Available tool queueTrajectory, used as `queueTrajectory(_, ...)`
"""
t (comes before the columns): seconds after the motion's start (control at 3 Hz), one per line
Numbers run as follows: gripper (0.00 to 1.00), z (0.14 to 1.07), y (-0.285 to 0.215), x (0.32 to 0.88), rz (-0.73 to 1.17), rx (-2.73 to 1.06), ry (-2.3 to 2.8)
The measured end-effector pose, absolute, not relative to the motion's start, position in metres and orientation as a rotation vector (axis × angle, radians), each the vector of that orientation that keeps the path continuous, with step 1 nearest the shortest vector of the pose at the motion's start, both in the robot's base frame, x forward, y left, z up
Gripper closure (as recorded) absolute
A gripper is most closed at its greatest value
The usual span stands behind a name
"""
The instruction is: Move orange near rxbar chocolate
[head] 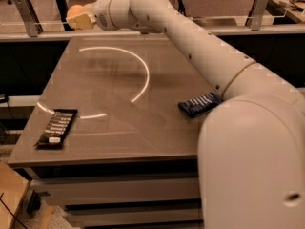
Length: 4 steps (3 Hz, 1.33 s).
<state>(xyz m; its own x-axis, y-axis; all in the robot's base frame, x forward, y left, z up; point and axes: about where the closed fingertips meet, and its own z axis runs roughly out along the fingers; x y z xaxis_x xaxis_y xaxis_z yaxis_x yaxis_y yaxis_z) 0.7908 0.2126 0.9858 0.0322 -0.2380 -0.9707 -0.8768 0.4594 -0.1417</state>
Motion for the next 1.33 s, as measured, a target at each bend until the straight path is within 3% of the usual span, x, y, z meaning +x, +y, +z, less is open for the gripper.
queueTrajectory(0.67,1.0,0.963,0.219,0.772,0.671,-1.072,1.536)
queueTrajectory(1.33,1.0,0.959,0.219,0.713,0.68,-1.235,1.59)
